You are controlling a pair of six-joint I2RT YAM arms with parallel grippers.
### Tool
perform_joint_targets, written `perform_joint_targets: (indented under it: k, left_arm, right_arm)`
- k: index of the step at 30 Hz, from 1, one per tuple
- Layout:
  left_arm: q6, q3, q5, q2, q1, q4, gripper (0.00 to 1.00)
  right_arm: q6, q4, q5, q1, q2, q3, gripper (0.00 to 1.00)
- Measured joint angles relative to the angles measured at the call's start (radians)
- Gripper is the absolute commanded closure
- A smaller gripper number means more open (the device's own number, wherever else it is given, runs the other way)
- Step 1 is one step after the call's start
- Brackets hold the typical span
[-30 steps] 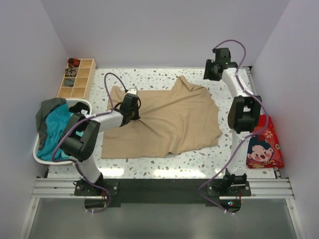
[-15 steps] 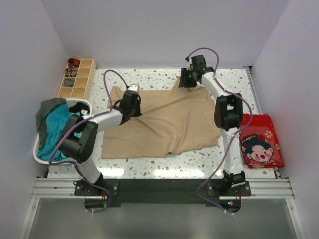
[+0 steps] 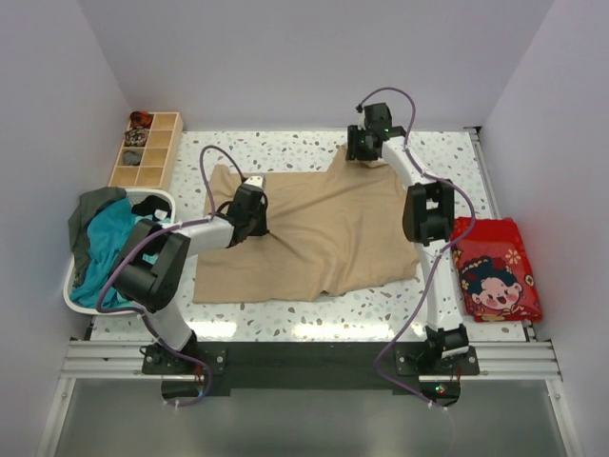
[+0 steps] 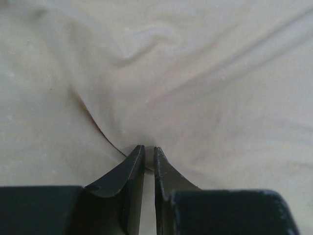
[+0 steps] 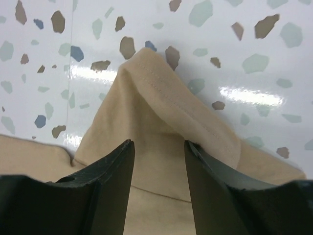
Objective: Fold and stack the t-shirts
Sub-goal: Flatten out the tshirt
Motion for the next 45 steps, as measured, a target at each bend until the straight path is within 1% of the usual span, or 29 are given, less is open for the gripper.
perform_joint_targets:
  k: [8,11,12,15,20,22,24,28,32,35,37,39,41,45]
  left_arm:
    - [0.000,-0.042,-0.011,-0.003,-0.001,0.062,0.83]
    - [0.000,-0.067,-0.020,-0.015,-0.002,0.091,0.83]
    - [-0.001,-0.076,-0.024,-0.021,-0.002,0.096,0.83]
    - [0.000,-0.091,-0.034,-0.036,-0.002,0.094,0.83]
    - [0.001,-0.092,-0.048,-0.050,-0.002,0.069,0.83]
    - [0.002,-0.092,-0.050,-0.058,-0.002,0.056,0.83]
    - [0.002,-0.090,-0.050,-0.069,-0.002,0.045,0.82]
    - [0.005,-0.057,-0.041,-0.090,-0.002,0.014,0.82]
    - [0.005,0.009,-0.021,-0.117,-0.002,-0.013,0.83]
    - [0.004,0.013,-0.027,-0.172,-0.002,-0.030,0.81]
    - [0.002,0.000,-0.057,-0.219,-0.002,-0.044,0.78]
    - [0.002,-0.005,-0.082,-0.254,0.005,-0.056,0.78]
    - [0.001,0.002,-0.095,-0.263,0.023,-0.058,0.78]
    - [0.003,0.084,-0.108,-0.187,0.113,-0.070,0.77]
  right_arm:
    - [-0.021,0.005,0.108,-0.023,0.092,0.116,0.47]
    - [-0.020,0.028,0.124,-0.048,0.127,0.161,0.43]
    - [-0.020,0.033,0.129,-0.058,0.132,0.169,0.39]
    - [-0.020,0.051,0.144,-0.089,0.142,0.177,0.32]
    - [-0.025,0.090,0.184,-0.134,0.140,0.177,0.28]
    - [-0.031,0.101,0.189,-0.145,0.126,0.152,0.27]
    - [-0.035,0.109,0.190,-0.151,0.070,0.074,0.27]
    - [-0.034,0.097,0.155,-0.149,-0.124,-0.153,0.30]
    - [-0.005,0.086,0.047,-0.141,-0.391,-0.388,0.32]
    - [0.015,0.105,-0.013,-0.127,-0.624,-0.610,0.32]
    - [0.018,0.108,-0.033,-0.111,-0.741,-0.721,0.33]
    - [0.018,0.104,-0.041,-0.094,-0.802,-0.785,0.34]
    - [0.018,0.103,-0.047,-0.077,-0.818,-0.824,0.34]
    - [0.020,0.089,-0.036,-0.061,-0.801,-0.876,0.32]
